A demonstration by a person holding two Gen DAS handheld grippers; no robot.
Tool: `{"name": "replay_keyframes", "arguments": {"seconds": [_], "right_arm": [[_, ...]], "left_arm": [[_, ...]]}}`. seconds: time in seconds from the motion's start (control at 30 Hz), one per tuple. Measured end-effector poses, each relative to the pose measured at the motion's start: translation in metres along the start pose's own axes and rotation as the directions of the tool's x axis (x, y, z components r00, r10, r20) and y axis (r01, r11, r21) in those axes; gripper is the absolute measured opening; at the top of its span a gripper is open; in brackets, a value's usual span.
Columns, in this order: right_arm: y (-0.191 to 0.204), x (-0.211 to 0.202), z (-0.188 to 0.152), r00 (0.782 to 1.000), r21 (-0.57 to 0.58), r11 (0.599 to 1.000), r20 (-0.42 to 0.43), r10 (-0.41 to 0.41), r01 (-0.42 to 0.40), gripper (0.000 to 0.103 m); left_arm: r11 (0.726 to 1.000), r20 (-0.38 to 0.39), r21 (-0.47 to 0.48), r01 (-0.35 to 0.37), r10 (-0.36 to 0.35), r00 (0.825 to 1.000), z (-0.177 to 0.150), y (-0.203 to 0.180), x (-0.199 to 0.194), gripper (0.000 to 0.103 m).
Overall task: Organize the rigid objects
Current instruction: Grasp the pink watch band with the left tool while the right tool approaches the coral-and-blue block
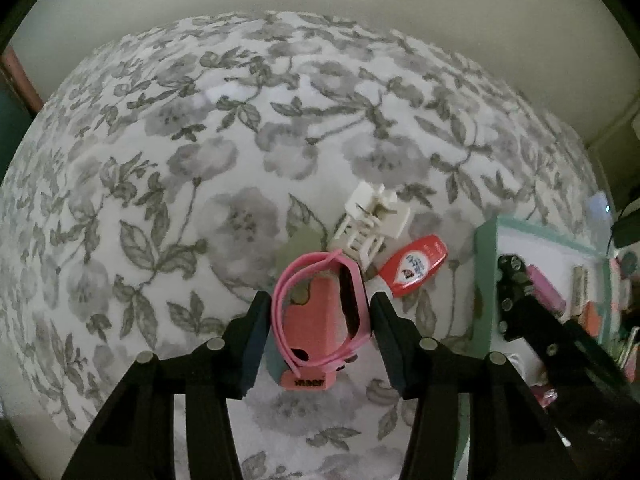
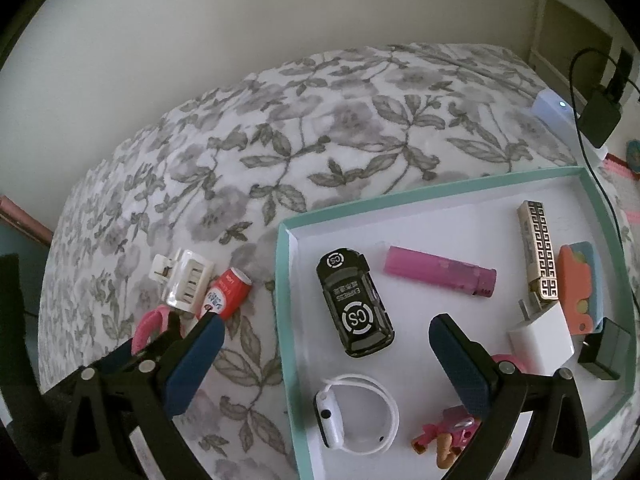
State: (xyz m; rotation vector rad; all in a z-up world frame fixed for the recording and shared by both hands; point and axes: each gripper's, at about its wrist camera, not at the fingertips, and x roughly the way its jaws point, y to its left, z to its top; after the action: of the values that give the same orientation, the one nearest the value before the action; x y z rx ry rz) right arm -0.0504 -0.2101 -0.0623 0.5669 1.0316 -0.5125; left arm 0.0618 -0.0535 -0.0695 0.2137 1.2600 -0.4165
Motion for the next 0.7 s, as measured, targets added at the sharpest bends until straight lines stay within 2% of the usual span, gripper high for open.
{"name": "replay_keyframes", "arguments": {"seconds": [0.2, 0.4, 0.53, 0.7], "right_arm": [[0.012, -0.002, -0.002, 1.0, -0.04, 0.999, 0.005, 0.015, -0.015, 0.103], [0.051, -0.002, -0.013, 0.997, -0.159, 0.984, -0.015, 0.074, -0.075, 0.103], [0.076, 0.005, -0.024, 0.995, -0.218, 0.971, -0.047, 0.089, -0.098, 0.103], [0.098, 0.021, -0.035, 0.995, -0.273, 0.959, -0.081, 0.059, -0.079, 0.103]], "left_arm": [[0.992, 0.012, -0.123, -0.03, 0.031, 0.999, 0.005, 0.044, -0.01, 0.053], [0.968, -0.004, -0.245, -0.055, 0.055, 0.998, 0.004, 0.093, -0.008, 0.053], [0.956, -0.015, -0.283, -0.078, 0.077, 0.997, 0.002, 0.112, -0.006, 0.053], [0.953, -0.028, -0.292, -0.082, 0.077, 0.997, 0.001, 0.123, -0.003, 0.053]]}}
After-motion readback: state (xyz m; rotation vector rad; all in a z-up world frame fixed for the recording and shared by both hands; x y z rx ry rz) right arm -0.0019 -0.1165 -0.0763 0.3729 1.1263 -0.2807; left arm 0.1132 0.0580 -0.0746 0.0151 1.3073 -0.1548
